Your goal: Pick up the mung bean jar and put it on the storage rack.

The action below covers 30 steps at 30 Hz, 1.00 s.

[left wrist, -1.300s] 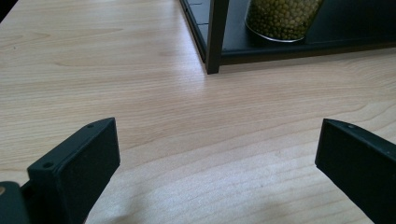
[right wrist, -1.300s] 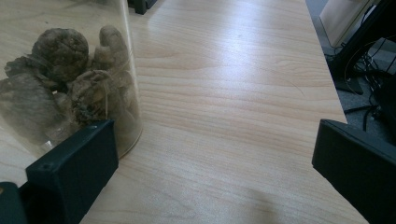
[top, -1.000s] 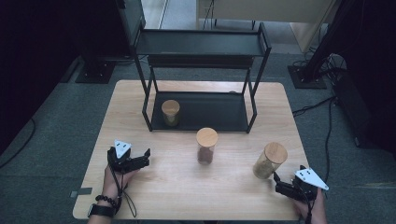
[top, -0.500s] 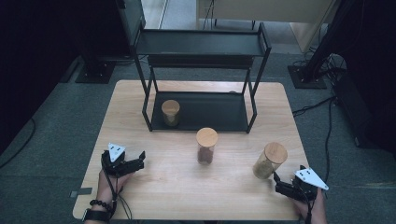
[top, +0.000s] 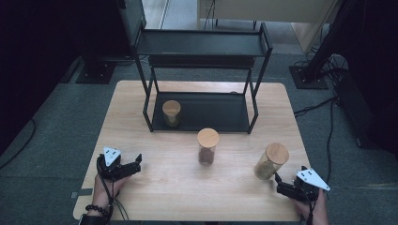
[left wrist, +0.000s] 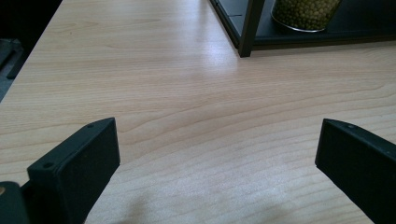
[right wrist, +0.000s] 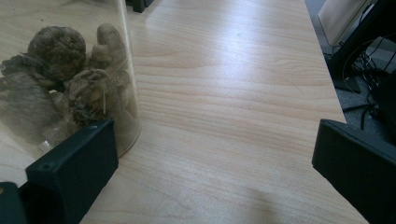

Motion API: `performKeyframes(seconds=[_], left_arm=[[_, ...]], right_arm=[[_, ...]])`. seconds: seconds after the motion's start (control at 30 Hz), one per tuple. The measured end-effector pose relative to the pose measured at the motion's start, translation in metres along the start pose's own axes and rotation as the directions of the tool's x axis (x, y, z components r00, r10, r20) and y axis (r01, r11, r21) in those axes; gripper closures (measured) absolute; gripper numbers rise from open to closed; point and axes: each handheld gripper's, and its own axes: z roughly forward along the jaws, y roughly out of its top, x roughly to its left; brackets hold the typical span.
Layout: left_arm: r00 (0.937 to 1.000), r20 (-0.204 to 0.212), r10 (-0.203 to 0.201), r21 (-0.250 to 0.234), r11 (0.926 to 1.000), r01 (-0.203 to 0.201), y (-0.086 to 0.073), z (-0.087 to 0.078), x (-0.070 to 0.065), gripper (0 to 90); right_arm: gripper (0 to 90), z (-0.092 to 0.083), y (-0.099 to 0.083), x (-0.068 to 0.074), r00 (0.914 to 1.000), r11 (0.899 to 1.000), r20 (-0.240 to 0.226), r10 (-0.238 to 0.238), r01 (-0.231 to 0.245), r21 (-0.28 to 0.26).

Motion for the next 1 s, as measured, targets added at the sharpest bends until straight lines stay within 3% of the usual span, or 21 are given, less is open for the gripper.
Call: performKeyframes(seconds=[1.0], left_arm=[[0.9991,-0.040,-0.016,-0.014,0.9998,0.016,-0.014,-0.025,0.017,0.1]], right_arm=[[0.2,0.001,0.000,0.000,1.0000,1.000,0.003,0.003,-0.003,0.007]])
